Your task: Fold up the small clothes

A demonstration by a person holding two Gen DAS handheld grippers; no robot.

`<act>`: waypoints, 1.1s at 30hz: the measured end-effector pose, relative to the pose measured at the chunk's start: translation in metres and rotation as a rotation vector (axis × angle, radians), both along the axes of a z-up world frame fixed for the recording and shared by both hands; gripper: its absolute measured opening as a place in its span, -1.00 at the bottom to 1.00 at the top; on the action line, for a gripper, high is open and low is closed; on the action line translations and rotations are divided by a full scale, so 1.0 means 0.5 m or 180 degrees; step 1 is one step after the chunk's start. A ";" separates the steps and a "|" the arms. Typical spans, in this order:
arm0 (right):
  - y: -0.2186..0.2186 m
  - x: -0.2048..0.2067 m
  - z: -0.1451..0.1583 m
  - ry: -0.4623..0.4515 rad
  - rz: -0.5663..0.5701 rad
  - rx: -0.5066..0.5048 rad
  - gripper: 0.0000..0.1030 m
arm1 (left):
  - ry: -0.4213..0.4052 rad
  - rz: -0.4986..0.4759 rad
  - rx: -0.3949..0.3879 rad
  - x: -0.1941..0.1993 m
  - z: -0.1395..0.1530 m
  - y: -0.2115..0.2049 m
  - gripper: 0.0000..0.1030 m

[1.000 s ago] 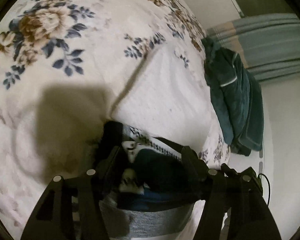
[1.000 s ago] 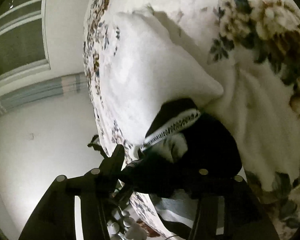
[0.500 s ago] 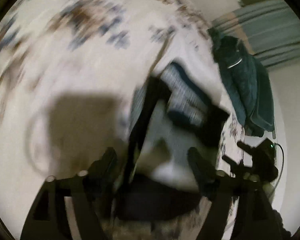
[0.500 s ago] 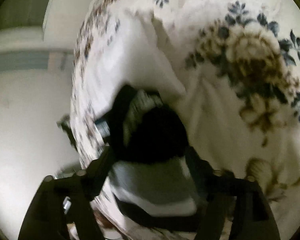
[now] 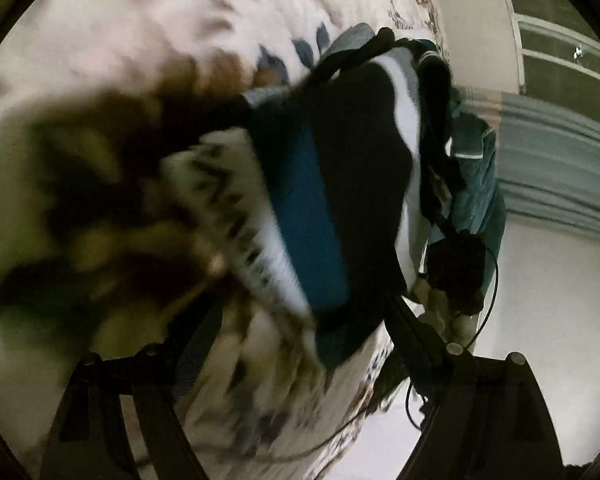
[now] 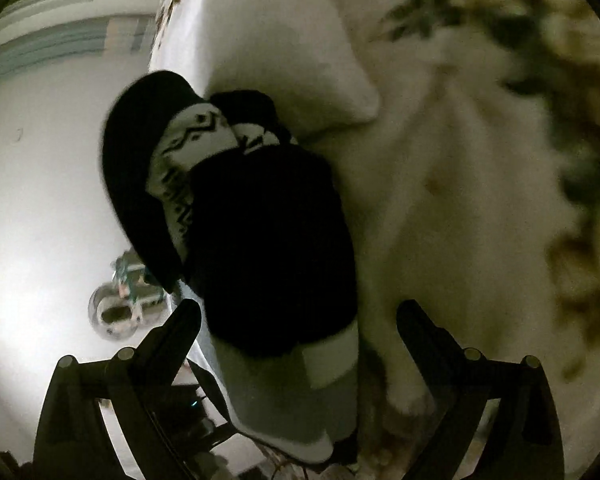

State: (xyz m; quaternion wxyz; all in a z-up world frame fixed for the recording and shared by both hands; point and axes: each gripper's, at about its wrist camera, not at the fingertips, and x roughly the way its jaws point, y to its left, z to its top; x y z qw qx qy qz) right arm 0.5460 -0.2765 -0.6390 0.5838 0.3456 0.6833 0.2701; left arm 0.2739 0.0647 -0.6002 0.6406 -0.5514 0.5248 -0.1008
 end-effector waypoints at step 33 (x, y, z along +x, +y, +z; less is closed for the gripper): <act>0.061 -0.651 0.009 0.0696 -0.1636 -0.0353 0.03 | 0.0197 -0.1385 0.1333 0.112 0.090 0.088 0.24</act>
